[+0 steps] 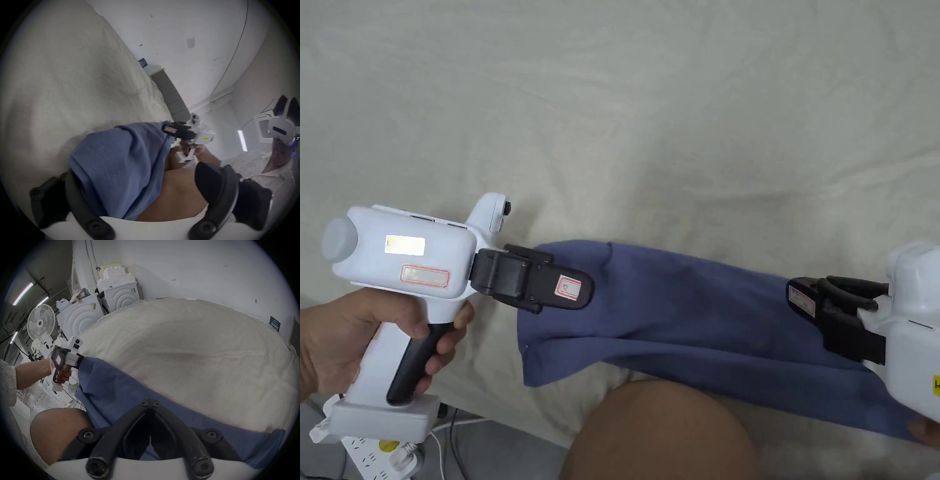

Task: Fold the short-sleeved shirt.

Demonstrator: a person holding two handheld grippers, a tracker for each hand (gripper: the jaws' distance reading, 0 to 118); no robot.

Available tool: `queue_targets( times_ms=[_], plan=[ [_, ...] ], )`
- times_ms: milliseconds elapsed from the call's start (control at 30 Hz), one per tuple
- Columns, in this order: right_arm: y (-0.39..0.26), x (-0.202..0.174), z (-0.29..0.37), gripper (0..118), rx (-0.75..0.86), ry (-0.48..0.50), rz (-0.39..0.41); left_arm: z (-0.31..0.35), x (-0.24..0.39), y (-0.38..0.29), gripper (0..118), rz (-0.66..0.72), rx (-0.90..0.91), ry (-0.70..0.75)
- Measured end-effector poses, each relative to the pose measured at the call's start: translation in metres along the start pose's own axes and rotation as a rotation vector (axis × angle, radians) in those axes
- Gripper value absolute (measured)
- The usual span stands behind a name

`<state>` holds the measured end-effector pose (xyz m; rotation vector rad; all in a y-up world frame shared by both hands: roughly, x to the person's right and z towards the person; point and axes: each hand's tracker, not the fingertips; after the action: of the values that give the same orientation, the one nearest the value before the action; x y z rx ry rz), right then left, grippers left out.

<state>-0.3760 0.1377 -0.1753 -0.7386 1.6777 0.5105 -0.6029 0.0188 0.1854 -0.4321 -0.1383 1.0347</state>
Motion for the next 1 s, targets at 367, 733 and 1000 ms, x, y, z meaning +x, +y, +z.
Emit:
queue_targets(
  times_ms=[367, 733, 1000],
  plan=[
    [-0.006, 0.009, 0.008, 0, 0.033, -0.003, -0.017, -0.003, 0.024, -0.007, 7, -0.033, 0.021, 0.338],
    [-0.008, 0.014, 0.026, 0, 0.068, -0.033, -0.013, 0.010, 0.048, 0.001, 6, -0.105, -0.025, 0.493],
    [0.000, -0.005, 0.037, 0, 0.085, -0.025, -0.009, 0.057, 0.049, 0.009, 6, -0.107, -0.026, 0.653]
  ],
)
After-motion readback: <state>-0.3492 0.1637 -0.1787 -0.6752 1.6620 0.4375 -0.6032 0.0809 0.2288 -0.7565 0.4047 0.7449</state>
